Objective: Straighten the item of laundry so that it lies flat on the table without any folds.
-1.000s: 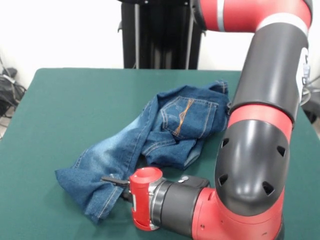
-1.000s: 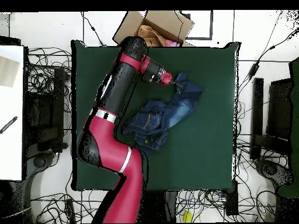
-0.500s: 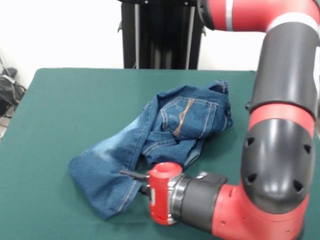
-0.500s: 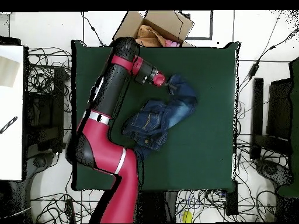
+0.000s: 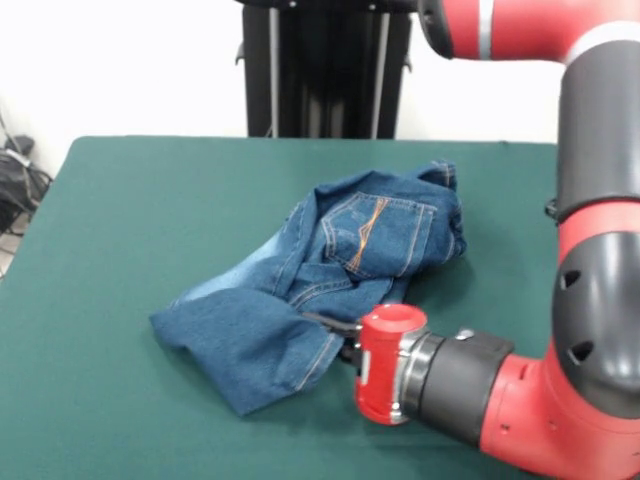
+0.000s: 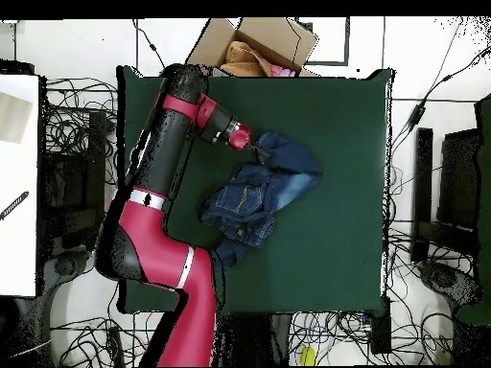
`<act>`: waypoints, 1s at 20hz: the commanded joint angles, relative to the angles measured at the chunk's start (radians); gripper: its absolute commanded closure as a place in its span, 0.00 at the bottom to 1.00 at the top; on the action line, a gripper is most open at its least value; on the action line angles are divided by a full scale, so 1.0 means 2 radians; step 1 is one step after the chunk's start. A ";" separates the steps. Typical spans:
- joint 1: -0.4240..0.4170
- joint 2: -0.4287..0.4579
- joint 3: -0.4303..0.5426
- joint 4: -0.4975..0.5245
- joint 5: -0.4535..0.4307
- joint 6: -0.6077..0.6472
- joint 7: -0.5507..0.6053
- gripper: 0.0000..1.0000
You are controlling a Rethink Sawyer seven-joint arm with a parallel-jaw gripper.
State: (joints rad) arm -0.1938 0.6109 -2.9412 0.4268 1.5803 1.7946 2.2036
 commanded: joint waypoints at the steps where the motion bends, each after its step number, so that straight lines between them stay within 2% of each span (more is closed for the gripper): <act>1: 0.007 -0.023 -0.059 -0.079 0.000 0.058 0.181 1.00; 12: 0.011 -0.025 -0.060 -0.085 -0.024 0.095 0.213 1.00; 20: 0.014 -0.029 -0.060 -0.091 -0.036 0.129 0.207 1.00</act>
State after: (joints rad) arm -0.1811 0.5801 -2.9451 0.4182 1.5255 1.9553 2.3192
